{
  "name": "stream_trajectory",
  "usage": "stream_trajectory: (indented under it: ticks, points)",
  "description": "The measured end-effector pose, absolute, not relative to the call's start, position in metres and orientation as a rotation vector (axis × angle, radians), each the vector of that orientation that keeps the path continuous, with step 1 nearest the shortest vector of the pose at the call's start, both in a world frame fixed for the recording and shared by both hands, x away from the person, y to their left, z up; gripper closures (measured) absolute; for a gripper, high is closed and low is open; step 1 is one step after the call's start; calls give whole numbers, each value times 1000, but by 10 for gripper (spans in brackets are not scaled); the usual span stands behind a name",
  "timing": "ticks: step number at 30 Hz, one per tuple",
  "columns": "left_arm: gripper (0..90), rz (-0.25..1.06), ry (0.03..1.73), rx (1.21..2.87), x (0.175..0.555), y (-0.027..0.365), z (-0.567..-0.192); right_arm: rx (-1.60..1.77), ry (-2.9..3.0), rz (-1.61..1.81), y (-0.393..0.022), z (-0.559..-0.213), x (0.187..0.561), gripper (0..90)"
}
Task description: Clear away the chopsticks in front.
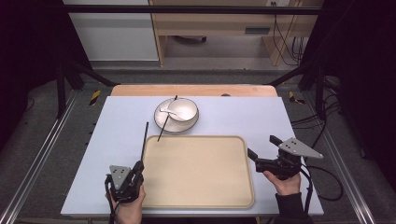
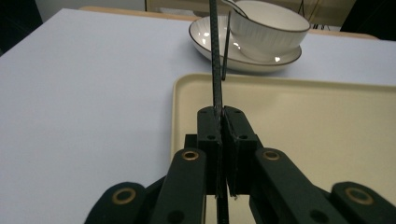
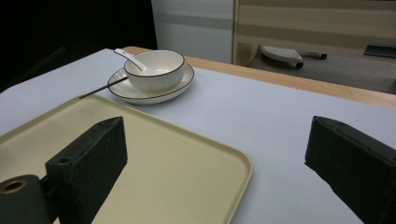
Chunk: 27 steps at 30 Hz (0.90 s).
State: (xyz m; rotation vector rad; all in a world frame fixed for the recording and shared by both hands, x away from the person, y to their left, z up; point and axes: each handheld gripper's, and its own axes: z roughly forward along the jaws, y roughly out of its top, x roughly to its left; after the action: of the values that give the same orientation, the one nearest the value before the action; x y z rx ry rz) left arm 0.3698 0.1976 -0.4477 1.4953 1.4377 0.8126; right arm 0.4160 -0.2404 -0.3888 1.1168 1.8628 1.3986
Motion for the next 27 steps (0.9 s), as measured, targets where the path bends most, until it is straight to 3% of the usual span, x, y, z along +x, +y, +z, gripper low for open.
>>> stream_trajectory:
  ticks: [27]
  points:
    - [850,753,1583,1667,380,184,-484,1118,1881,1385,-239,-393,418,57]
